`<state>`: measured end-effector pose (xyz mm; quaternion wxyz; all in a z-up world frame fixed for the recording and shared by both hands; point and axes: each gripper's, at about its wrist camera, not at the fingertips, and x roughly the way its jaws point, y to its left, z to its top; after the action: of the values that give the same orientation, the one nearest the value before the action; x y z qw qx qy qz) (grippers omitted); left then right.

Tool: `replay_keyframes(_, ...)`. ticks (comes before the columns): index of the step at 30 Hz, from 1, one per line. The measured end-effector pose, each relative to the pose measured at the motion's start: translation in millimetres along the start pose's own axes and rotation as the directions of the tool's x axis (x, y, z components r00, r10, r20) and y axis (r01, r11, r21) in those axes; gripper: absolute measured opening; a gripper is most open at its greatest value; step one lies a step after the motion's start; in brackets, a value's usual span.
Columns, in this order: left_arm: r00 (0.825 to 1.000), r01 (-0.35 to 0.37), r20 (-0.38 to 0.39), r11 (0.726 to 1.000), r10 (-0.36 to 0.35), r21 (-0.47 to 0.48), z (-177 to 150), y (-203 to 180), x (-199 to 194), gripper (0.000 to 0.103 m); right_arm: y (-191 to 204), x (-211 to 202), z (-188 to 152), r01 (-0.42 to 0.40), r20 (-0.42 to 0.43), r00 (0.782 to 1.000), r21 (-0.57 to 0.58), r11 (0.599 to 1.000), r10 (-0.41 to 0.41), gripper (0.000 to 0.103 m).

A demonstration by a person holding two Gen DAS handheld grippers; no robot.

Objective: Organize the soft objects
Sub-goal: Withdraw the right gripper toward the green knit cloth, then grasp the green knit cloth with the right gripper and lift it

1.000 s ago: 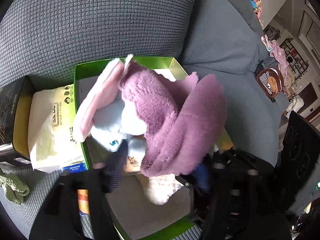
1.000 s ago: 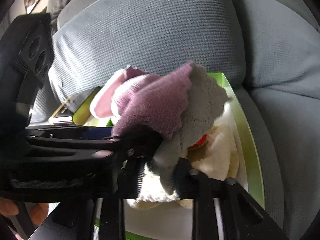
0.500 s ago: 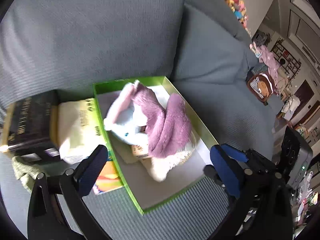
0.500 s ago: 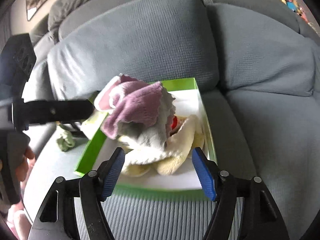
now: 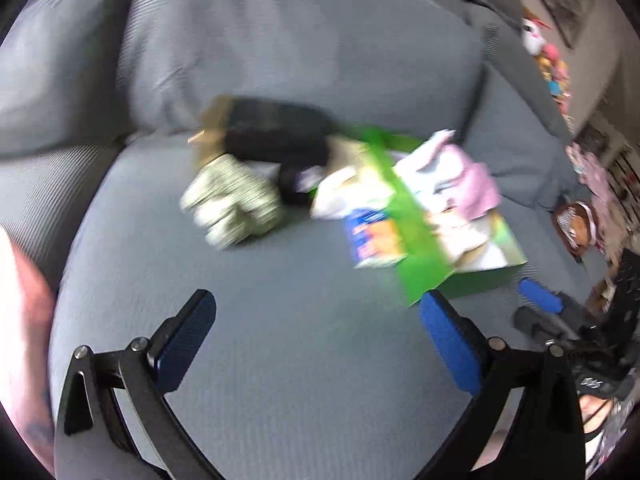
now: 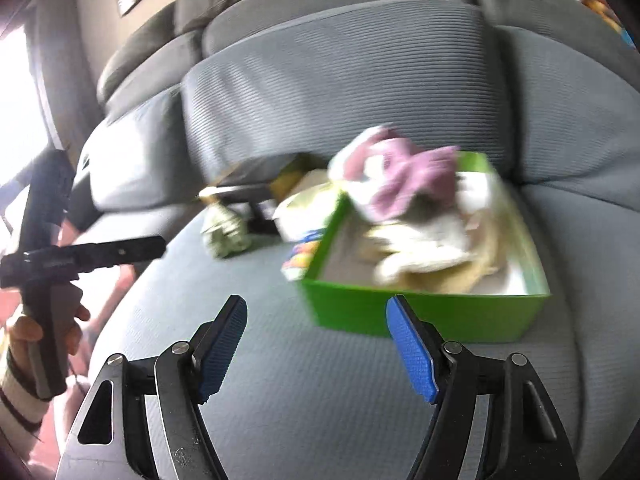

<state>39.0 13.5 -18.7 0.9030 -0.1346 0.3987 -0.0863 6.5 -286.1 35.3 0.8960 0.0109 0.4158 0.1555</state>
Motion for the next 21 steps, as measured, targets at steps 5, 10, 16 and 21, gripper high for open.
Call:
replay_keyframes(5, 0.998, -0.064, -0.027, 0.996, 0.062, -0.058, -39, 47, -12, 0.102, 58, 29, -7, -0.08, -0.067, 0.995, -0.122, 0.989, 0.072, 0.073)
replay_keyframes(10, 0.996, -0.089, -0.011, 0.987, 0.088, -0.131, -59, 86, -29, 0.102, 101, 63, -6, -0.091, -0.104, 0.992, -0.211, 0.973, 0.07, 0.073)
replay_keyframes(16, 0.997, -0.072, 0.013, 0.977, 0.076, -0.2, -59, 112, -32, 0.102, 114, 116, 20, -0.096, -0.117, 0.99, -0.144, 0.985, 0.079, 0.073)
replay_keyframes(21, 0.998, -0.063, -0.009, 0.973, 0.062, -0.221, -60, 120, -19, 0.102, 114, 159, 39, -0.109, -0.128, 0.987, -0.068, 0.992, 0.1, 0.073)
